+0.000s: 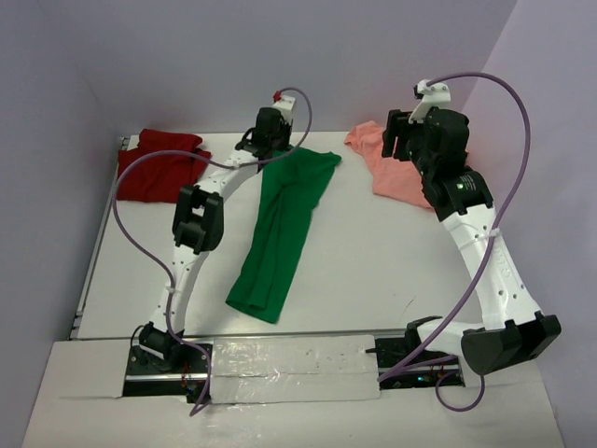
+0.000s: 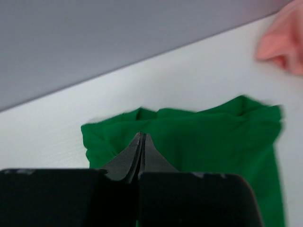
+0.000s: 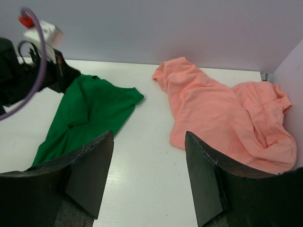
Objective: Fold and stack the t-shirts
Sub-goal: Fold the tshirt
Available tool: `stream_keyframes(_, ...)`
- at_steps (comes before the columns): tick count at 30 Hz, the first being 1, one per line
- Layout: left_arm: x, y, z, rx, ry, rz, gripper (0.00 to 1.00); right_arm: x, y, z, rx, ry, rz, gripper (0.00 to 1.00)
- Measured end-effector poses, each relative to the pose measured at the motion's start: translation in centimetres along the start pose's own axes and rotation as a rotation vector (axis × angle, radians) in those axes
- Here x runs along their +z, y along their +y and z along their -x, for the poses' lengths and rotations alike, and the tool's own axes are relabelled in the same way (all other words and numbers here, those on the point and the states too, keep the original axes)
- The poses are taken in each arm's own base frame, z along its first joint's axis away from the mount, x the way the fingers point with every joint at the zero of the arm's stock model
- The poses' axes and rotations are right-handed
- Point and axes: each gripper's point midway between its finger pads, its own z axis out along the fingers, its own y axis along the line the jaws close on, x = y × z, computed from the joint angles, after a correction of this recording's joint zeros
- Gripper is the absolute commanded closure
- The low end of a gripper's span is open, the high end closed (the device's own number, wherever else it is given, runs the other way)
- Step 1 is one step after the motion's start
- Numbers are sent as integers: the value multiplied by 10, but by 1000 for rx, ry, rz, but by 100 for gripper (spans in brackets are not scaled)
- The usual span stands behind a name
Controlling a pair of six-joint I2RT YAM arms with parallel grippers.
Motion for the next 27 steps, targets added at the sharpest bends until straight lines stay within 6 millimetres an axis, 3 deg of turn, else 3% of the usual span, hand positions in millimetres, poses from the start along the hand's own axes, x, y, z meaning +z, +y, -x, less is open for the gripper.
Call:
stream_keyframes(6,-53,-47,91,-2,-143,-111,100,3,3,-8,3,19,11,31)
stream_keyframes(8,-65,-66,105,5,-167,-153,100,3,3,-7,6,18,14,31)
stream_keyframes(10,-69,-83,104,13,-165,-187,100,3,4,-7,9,19,19,31)
stream_keyframes(14,-57,-101,63,29,-63,-223,100,2,4,-7,10,17,21,31)
stream_keyframes(21,-28,-84,-37,33,175,-173,100,-3,1,-2,15,0,17,31)
stream_keyframes(27,-21,-66,-69,23,258,-127,100,-3,0,-1,23,-1,17,31)
